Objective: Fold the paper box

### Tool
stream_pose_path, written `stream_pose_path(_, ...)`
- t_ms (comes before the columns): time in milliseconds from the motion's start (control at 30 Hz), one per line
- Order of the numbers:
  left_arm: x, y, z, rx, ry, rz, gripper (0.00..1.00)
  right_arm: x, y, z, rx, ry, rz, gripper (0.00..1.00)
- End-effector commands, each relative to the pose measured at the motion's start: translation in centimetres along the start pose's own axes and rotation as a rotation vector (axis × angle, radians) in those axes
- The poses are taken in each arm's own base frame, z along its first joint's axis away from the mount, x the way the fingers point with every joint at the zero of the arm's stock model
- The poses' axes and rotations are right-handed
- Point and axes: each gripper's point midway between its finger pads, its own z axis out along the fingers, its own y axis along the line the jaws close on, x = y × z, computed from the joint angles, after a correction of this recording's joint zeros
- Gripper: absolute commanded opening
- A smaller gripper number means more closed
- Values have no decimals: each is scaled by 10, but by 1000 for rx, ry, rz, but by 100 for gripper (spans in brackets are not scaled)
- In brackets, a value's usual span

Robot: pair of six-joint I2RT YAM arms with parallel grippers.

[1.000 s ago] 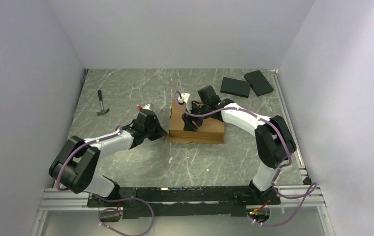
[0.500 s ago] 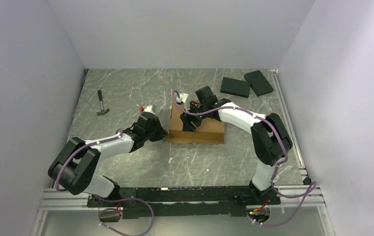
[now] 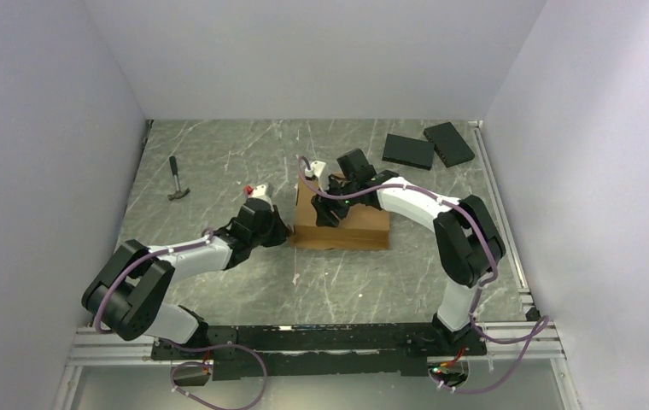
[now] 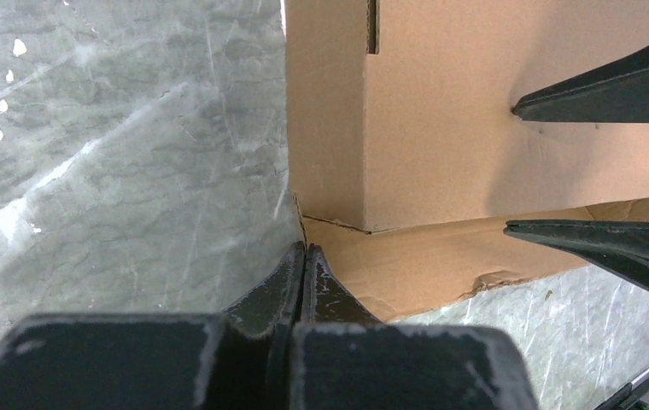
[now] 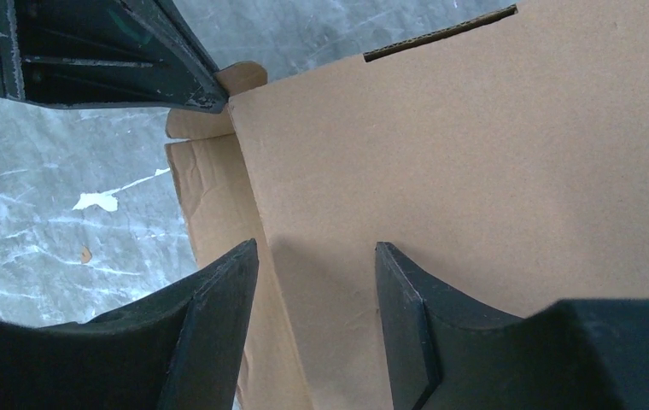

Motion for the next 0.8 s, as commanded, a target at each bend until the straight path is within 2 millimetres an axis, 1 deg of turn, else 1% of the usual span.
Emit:
stream_pose_path(0,2,-2,0,26,-16,57,0,0,-4,5,19,23,20,56)
stream_pose_path(400,7,-2,-2,49,-20,97,0,6,-7,10,24,49,42,56)
stream_pose_path(767,11,-7,-3,68,-15,149,0,11,-12,12,47,69,62,55)
